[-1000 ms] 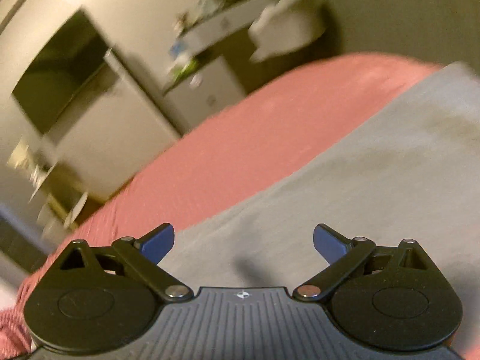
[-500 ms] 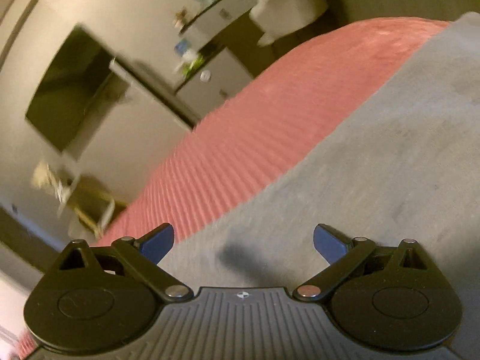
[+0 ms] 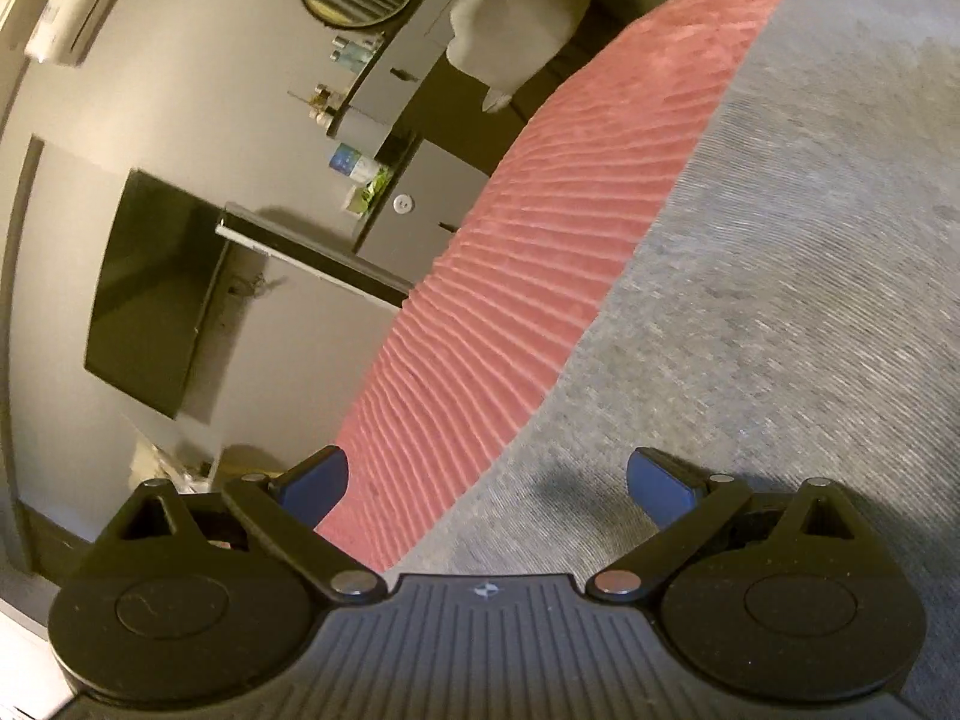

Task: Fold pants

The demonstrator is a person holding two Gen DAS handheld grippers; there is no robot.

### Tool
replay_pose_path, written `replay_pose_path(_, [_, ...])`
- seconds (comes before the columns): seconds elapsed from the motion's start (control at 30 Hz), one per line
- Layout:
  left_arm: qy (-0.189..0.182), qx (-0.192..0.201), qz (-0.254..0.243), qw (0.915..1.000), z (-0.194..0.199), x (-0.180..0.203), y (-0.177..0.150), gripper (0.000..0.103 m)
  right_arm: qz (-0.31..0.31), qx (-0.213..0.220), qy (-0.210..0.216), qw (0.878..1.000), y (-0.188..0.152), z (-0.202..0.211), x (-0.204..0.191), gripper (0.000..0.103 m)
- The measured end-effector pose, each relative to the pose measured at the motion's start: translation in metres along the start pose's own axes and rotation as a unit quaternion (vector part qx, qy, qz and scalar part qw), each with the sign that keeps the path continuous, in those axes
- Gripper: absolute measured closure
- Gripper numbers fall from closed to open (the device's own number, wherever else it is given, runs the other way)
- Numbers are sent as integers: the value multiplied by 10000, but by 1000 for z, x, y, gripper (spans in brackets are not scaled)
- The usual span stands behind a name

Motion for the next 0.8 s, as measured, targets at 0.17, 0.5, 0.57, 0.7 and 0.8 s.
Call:
replay_pose_path(0.17, [-762,199,-165,9968,0,12,-13,20,-37,22,19,10000,2,-5,3,4])
replay_pose_path(0.5, [-1446,-178,361,9887,-52,-1,-4,65,117,42,-19,9999,2,-10,2,4])
replay_pose_path(0.57, [-1361,-59,165,9905,-56,-1,3,81,95,62,-13,9999,3,-10,3,4])
replay_pose_path(0.7, [-920,135,315,9952,-55,-7,16,99,62,98,-12,9999,3,-10,3,4])
replay_pose_path(0.8, [-243,175,510,9982,-63,-14,27,102,16,117,15,9999,4,-10,5,4])
Point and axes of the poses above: each gripper's, at about its wrist camera, not at the fingertips, and z roughly against the way its jaws point, x to its right, y to its top, the point moved 5 cm from there along -z, roughly the way its jaws point, and after that the axes turned 5 degrees about y, right-handed, at the moved point
